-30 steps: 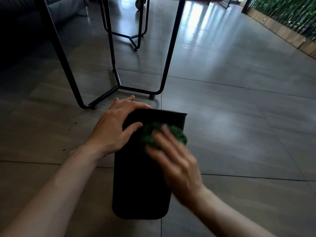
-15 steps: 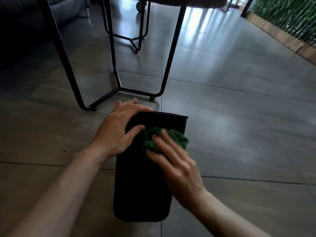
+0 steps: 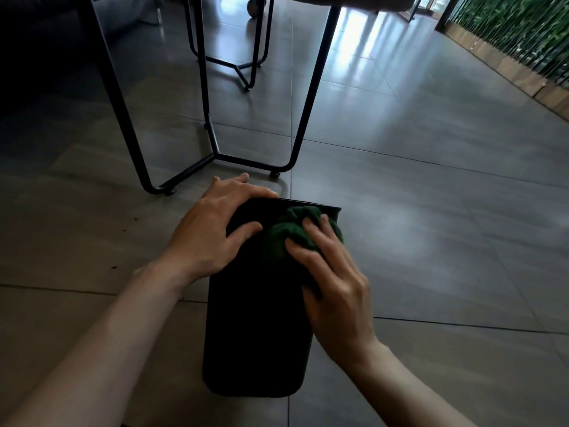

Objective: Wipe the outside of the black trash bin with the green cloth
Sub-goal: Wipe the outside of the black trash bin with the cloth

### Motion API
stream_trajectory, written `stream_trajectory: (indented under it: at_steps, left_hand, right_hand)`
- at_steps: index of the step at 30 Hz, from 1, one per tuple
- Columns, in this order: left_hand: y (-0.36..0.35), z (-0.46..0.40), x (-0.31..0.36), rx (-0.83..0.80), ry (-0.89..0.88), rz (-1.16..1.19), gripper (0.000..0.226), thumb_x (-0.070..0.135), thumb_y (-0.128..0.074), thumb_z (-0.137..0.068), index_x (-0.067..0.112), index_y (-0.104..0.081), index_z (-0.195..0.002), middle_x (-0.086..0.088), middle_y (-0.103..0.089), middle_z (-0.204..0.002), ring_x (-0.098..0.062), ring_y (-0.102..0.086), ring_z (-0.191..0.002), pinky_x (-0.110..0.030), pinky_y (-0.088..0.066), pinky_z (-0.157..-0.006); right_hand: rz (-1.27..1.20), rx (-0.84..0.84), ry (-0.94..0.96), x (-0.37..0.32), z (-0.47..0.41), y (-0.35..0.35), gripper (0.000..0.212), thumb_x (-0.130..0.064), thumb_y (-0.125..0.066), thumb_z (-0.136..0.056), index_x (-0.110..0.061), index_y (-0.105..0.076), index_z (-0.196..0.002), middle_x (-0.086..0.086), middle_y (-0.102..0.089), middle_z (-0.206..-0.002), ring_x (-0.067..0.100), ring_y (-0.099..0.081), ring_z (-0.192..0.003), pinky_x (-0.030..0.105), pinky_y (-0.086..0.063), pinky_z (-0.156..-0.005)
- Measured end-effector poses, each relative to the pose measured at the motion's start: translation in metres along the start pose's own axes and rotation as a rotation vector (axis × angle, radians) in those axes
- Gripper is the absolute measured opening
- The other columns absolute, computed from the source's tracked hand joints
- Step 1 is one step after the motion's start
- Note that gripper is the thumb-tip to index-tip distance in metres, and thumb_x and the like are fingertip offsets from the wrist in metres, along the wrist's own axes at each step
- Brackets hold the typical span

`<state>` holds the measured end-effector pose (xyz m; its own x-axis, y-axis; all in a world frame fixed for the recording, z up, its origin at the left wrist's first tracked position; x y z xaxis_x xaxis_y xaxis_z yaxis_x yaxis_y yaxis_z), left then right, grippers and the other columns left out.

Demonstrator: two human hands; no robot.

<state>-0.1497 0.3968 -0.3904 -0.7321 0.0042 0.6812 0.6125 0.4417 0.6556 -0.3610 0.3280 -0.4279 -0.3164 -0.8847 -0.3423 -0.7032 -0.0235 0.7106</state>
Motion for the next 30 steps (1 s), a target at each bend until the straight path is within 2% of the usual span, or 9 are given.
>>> stream_trajectory:
  at_steps: [3,6,8,13,20,24,27,29,30]
  left_hand:
    - [0.000,0.000,-0.002,0.002,-0.016,-0.013,0.047,0.018,-0.071,-0.091,0.037,-0.059,-0.132,0.007,-0.059,-0.141,-0.008,-0.034,-0.149,-0.047,-0.017,-0.126]
    - [-0.001,0.000,-0.001,-0.001,-0.018,-0.003,0.048,0.020,-0.071,-0.091,0.040,-0.058,-0.132,0.010,-0.058,-0.142,-0.005,-0.031,-0.149,-0.043,-0.014,-0.127]
    - [-0.001,0.001,-0.001,-0.003,-0.025,-0.001,0.048,0.019,-0.070,-0.091,0.041,-0.057,-0.132,0.011,-0.058,-0.142,-0.004,-0.030,-0.150,-0.042,-0.012,-0.128]
    - [0.000,0.001,-0.002,-0.003,-0.020,-0.011,0.048,0.021,-0.070,-0.091,0.043,-0.056,-0.132,0.011,-0.056,-0.144,-0.002,-0.029,-0.149,-0.040,-0.011,-0.128]
    - [0.000,0.000,-0.004,0.001,-0.020,-0.026,0.048,0.022,-0.069,-0.091,0.041,-0.056,-0.133,0.010,-0.056,-0.143,-0.004,-0.030,-0.150,-0.040,-0.011,-0.128]
    - [0.001,0.000,-0.001,0.000,-0.005,-0.031,0.049,0.024,-0.069,-0.092,0.044,-0.054,-0.134,0.008,-0.054,-0.146,-0.007,-0.030,-0.150,-0.045,-0.015,-0.128]
    - [0.005,0.004,-0.001,0.010,0.020,-0.021,0.049,0.023,-0.070,-0.091,0.043,-0.055,-0.133,0.008,-0.055,-0.145,-0.006,-0.030,-0.150,-0.044,-0.015,-0.127]
    - [0.009,0.007,-0.004,0.019,0.027,-0.010,0.048,0.020,-0.071,-0.090,0.042,-0.057,-0.130,0.011,-0.057,-0.142,-0.003,-0.031,-0.149,-0.043,-0.017,-0.127]
    - [0.011,0.007,-0.005,0.018,0.024,-0.006,0.048,0.019,-0.071,-0.089,0.042,-0.058,-0.129,0.013,-0.058,-0.139,-0.002,-0.031,-0.149,-0.042,-0.018,-0.127]
  right_hand:
    - [0.072,-0.141,0.156,-0.002,0.037,-0.005,0.021,-0.017,-0.063,-0.105,-0.014,-0.075,-0.121,0.011,-0.057,-0.150,0.030,-0.039,-0.152,0.048,-0.052,-0.108]
    - [0.082,-0.286,0.316,0.003,0.063,0.003,0.021,-0.015,-0.059,-0.107,-0.017,-0.074,-0.121,0.011,-0.056,-0.151,0.029,-0.039,-0.152,0.045,-0.052,-0.108]
    - [0.071,-0.272,0.295,0.009,0.055,0.009,0.022,-0.014,-0.057,-0.107,-0.016,-0.073,-0.122,0.011,-0.055,-0.152,0.028,-0.038,-0.152,0.044,-0.050,-0.111]
    - [0.019,-0.030,0.045,0.011,0.000,0.010,0.024,-0.020,-0.059,-0.106,-0.010,-0.072,-0.124,0.011,-0.054,-0.152,0.028,-0.037,-0.153,0.037,-0.042,-0.120]
    - [0.094,-0.214,0.256,0.018,0.064,0.008,0.024,-0.007,-0.059,-0.105,-0.015,-0.075,-0.121,0.010,-0.058,-0.149,0.030,-0.042,-0.150,0.040,-0.057,-0.102]
    - [0.116,-0.283,0.243,0.021,0.071,0.025,0.023,-0.008,-0.066,-0.099,-0.020,-0.074,-0.118,0.005,-0.063,-0.143,0.024,-0.049,-0.145,0.035,-0.058,-0.101]
    - [0.007,-0.215,-0.077,0.025,0.062,0.039,0.039,0.002,-0.082,-0.078,-0.025,-0.075,-0.105,-0.004,-0.071,-0.125,0.020,-0.070,-0.119,0.033,-0.061,-0.092]
    - [-0.278,-0.083,-0.542,0.031,0.045,0.054,0.054,0.015,-0.076,-0.073,-0.032,-0.070,-0.099,0.000,-0.076,-0.099,0.027,-0.078,-0.082,0.043,-0.064,-0.070]
    - [-0.428,-0.009,-0.773,0.037,0.035,0.062,0.051,0.014,-0.071,-0.078,-0.034,-0.068,-0.097,0.006,-0.077,-0.088,0.031,-0.076,-0.068,0.046,-0.063,-0.059]
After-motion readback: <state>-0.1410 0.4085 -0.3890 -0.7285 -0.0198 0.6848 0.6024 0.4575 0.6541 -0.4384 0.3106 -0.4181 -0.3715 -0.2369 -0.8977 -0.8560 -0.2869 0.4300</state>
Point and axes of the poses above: each hand's wrist, its own z-axis away from the middle knuckle, its own y-axis out of the back of the hand, x = y × z, the point moved 1 cm from there along -z, towards the middle knuckle
